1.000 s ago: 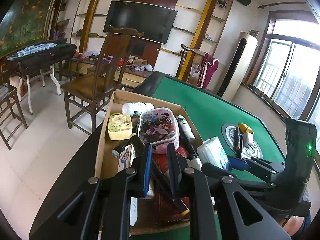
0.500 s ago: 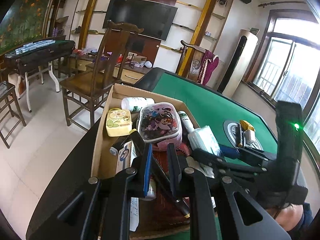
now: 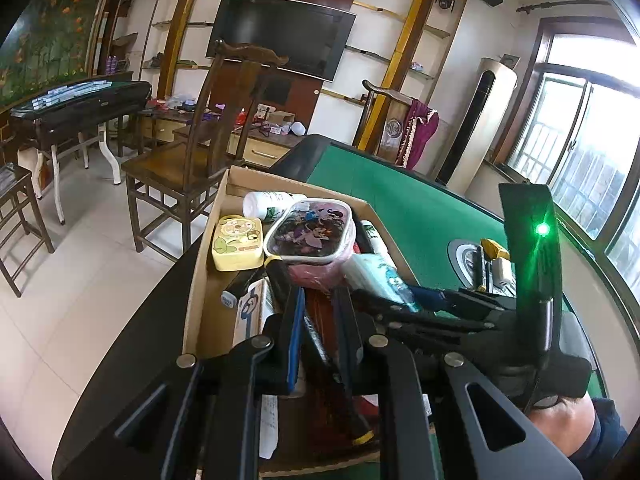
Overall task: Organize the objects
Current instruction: 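Lower the marker and tissue pack into the tray and open both grippers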
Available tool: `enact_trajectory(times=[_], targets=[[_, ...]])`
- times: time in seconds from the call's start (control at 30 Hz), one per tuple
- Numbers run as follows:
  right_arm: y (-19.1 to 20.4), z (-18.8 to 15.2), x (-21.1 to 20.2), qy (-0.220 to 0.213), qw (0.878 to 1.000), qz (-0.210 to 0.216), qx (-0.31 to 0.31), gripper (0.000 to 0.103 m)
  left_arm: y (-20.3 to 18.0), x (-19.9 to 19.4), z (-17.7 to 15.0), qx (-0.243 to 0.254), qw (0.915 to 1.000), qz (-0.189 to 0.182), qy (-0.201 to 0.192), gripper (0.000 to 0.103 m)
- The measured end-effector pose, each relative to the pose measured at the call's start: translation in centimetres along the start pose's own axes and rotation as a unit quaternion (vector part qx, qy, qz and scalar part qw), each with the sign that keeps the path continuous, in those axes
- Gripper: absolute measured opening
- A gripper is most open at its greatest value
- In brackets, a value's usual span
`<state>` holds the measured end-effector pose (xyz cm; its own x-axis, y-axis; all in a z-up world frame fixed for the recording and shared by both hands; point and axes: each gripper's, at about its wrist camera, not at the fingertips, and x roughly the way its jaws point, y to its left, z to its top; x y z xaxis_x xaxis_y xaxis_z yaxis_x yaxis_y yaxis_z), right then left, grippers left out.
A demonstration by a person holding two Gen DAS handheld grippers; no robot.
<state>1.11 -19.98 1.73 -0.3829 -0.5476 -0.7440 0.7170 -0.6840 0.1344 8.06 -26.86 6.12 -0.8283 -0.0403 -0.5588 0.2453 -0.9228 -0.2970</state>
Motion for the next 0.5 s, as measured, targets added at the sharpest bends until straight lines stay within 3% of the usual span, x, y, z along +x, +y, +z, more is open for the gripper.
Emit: enact_trajectory(times=[0.5], targets=[[-0.9,-0.7,-3.2,-0.021,1.0,0.02,0.005,0.065,-1.0,-0.3,-0.4,0.006,0.9999,0.009,0.003,0.015]])
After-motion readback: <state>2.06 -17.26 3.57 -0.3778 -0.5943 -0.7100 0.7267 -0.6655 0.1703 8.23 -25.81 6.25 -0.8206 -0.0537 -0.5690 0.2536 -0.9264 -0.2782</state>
